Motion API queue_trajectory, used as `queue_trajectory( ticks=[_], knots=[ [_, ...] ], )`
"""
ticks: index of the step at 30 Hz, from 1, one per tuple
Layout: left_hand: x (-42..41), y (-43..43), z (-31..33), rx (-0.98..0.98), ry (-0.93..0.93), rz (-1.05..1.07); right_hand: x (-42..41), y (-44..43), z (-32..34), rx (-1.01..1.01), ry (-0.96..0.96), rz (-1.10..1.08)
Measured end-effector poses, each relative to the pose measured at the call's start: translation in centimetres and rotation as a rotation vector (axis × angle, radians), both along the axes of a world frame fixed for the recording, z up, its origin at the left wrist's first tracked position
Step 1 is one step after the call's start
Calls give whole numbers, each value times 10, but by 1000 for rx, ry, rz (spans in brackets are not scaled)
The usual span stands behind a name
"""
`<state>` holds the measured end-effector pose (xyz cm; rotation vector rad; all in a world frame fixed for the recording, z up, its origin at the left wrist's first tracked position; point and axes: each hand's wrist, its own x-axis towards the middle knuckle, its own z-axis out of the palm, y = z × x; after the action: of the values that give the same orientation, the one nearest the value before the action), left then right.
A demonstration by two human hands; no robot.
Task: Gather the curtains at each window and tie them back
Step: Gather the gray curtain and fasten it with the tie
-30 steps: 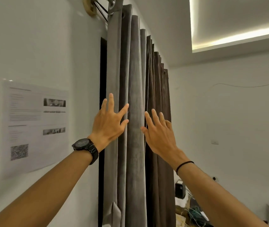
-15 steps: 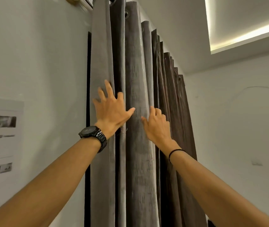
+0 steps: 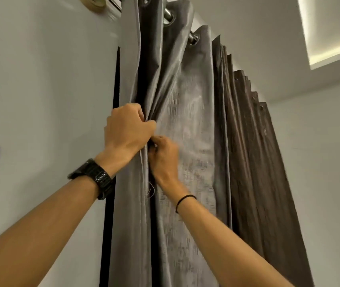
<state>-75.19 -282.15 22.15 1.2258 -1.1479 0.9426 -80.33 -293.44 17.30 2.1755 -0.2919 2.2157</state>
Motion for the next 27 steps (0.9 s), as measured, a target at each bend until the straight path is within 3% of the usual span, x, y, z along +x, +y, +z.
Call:
queue_trajectory(
  ticks=[3, 9, 12, 14, 16, 19, 22, 25, 27],
  knots=[
    [11, 7, 11, -38, 45, -4, 13, 32, 15, -100, 3, 190],
    [17, 2, 28, -45, 133, 5, -26, 25, 43, -265, 176, 158],
    [10, -5, 29, -18, 95, 85, -59, -6, 53, -137, -60, 236],
    [6, -10, 31, -14, 69, 85, -78, -38, 64, 45, -252, 78],
    [3, -14, 36, -11, 43, 85, -92, -67, 73, 305, -214, -176],
    [-2, -16, 45, -6, 8, 110, -106, -101, 83, 457, -117, -163],
    [-5, -16, 54, 2, 7, 76, -116, -116, 90, 482, -82, -50],
    [-8, -16, 57, 17, -2, 17, -113, -113, 93, 371, -93, -50],
    [-8, -13, 58, 5, -18, -7, -96, -92, 98, 310, -85, 62]
  ],
)
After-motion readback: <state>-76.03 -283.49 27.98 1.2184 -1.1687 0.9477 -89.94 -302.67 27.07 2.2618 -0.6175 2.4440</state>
